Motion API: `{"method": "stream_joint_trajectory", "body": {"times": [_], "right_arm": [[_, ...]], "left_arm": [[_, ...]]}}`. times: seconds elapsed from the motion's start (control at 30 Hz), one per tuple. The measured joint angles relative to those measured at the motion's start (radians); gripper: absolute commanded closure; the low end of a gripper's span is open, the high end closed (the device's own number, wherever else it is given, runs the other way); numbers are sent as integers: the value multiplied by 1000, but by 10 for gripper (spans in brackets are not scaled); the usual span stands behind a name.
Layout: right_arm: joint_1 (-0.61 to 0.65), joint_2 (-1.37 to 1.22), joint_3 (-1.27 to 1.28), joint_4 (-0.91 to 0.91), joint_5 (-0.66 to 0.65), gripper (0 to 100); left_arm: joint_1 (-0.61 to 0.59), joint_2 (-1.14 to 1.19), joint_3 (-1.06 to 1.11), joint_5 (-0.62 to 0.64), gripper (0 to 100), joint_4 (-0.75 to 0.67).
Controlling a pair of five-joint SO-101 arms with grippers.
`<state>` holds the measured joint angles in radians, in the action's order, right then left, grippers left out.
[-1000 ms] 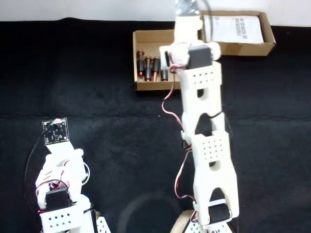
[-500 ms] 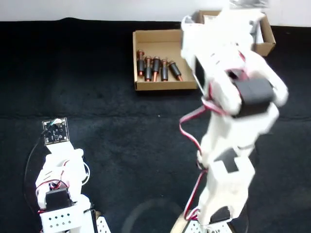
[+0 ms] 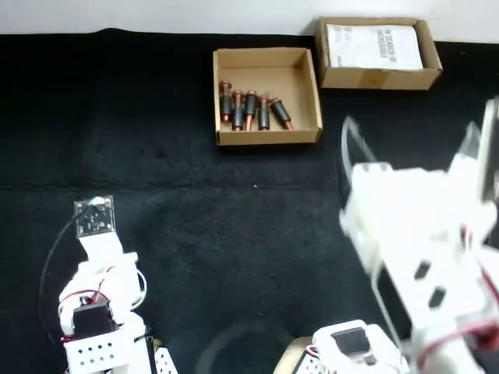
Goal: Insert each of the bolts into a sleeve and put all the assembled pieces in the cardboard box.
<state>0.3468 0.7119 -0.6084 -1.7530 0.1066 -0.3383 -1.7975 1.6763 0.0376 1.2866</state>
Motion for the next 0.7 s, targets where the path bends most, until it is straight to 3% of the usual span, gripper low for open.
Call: {"method": "stream_joint_trajectory", "body": {"times": [0.37,0.7], "right_arm": [[0,575,773,2,0,563],[0,991,1432,347,0,563]], "left_arm": [[0,0,0,0,989,49],[0,0,0,0,989,49]]}}
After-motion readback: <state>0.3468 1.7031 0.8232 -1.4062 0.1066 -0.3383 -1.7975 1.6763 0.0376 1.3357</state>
